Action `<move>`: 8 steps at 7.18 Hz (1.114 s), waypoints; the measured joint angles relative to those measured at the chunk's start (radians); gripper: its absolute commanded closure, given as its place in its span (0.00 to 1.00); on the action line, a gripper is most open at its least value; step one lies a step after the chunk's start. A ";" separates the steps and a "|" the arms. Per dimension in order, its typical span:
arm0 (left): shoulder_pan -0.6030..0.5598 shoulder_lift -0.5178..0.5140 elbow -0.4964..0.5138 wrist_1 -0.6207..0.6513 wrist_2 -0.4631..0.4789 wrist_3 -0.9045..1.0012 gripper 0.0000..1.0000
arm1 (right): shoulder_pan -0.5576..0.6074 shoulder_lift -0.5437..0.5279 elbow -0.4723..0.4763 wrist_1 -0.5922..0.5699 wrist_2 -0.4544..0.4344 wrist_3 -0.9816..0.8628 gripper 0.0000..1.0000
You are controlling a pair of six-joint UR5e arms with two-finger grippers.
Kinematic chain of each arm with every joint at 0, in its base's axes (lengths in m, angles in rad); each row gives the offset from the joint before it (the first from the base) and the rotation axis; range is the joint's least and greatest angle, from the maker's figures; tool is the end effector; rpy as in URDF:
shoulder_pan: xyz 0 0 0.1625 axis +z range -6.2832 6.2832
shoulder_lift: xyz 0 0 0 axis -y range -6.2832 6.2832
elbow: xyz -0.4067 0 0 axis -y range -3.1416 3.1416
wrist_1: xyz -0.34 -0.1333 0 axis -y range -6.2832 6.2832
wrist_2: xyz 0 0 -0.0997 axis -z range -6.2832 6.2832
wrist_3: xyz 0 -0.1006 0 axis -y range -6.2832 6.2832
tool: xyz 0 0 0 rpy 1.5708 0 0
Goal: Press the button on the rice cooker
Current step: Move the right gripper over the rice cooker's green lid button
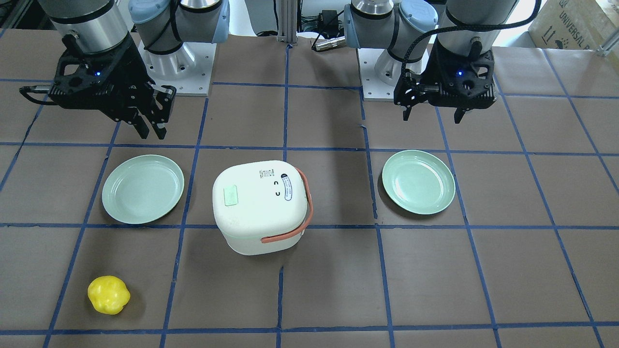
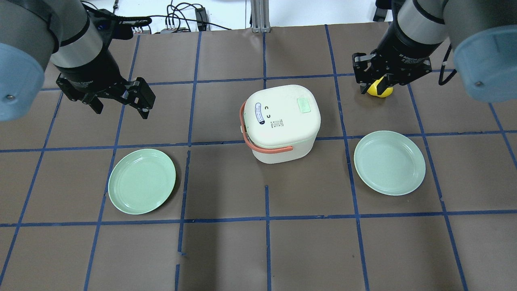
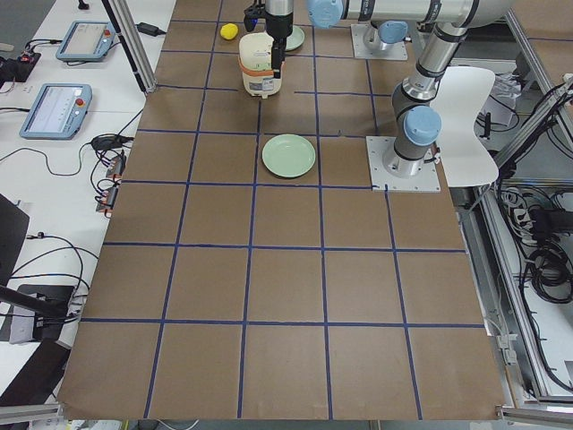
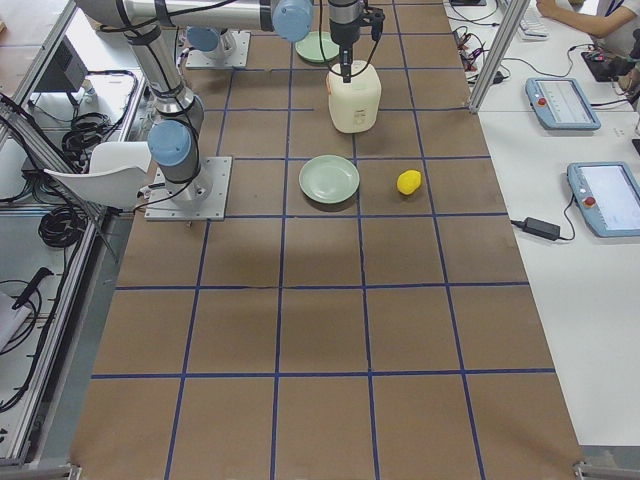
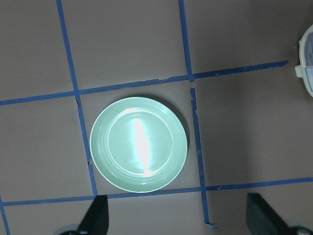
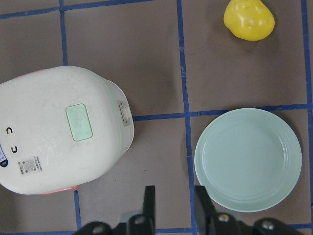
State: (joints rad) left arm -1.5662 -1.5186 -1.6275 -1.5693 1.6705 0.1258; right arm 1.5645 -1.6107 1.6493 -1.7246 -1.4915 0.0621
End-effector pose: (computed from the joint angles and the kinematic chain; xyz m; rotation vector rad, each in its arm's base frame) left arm -0.1214 -0.4187 0.4667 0.1845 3.0367 0.0145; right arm 0.1385 -0.4350 0.4676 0.0975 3.0528 -0.1727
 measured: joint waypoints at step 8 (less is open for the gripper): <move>0.000 0.000 0.000 0.000 0.000 0.000 0.00 | 0.190 0.233 -0.139 -0.109 -0.034 0.107 0.95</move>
State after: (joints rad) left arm -1.5662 -1.5187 -1.6276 -1.5693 1.6705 0.1258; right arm 1.7542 -1.3778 1.5106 -1.8333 -1.5258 0.1688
